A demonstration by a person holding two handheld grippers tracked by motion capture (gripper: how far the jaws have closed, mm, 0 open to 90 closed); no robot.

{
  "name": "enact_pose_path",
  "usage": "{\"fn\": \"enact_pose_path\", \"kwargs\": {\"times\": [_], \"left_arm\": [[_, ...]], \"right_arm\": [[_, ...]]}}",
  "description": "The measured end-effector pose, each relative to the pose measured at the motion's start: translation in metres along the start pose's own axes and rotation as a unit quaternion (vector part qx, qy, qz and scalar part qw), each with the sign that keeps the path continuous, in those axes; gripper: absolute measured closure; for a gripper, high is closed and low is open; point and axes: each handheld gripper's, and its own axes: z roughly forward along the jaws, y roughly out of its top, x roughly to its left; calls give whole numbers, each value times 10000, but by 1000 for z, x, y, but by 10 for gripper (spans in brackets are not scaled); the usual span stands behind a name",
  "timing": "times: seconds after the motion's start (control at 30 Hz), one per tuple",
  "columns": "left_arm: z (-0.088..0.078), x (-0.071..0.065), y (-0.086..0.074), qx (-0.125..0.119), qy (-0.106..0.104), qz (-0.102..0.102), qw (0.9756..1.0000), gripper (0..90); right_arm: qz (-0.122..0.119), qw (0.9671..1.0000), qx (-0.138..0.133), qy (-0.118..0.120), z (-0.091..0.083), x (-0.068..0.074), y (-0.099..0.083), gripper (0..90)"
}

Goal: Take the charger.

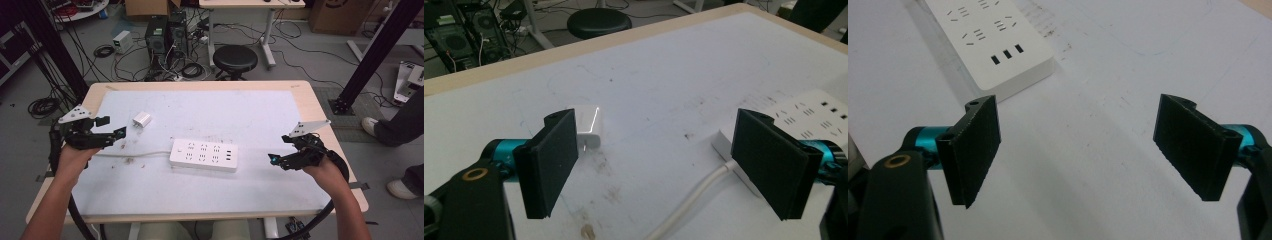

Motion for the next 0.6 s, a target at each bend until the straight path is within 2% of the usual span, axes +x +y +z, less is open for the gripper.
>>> {"fn": "enact_pose_path", "kwargs": {"times": [0.13,0.23,0.4,0.47,0.53,0.6], "left_arm": [[14,6,6,20,66,-84,9999,191],[24,10,11,4,24,-33,10000,191],[42,19,18,181,111,50,9998,191],[50,23,20,248,189,-33,9995,191],[57,28,20,241,170,-76,9995,191],[65,32,18,359,299,-160,9988,191]], "right_arm": [[114,9999,25,-24,0,-2,0,194],[108,9999,40,-31,2,-3,1,194],[129,9999,76,-6,3,-4,1,194],[150,9998,99,-7,4,-4,2,194],[168,9998,120,-15,4,-4,2,194],[186,9997,123,-21,5,-4,3,194]]}}
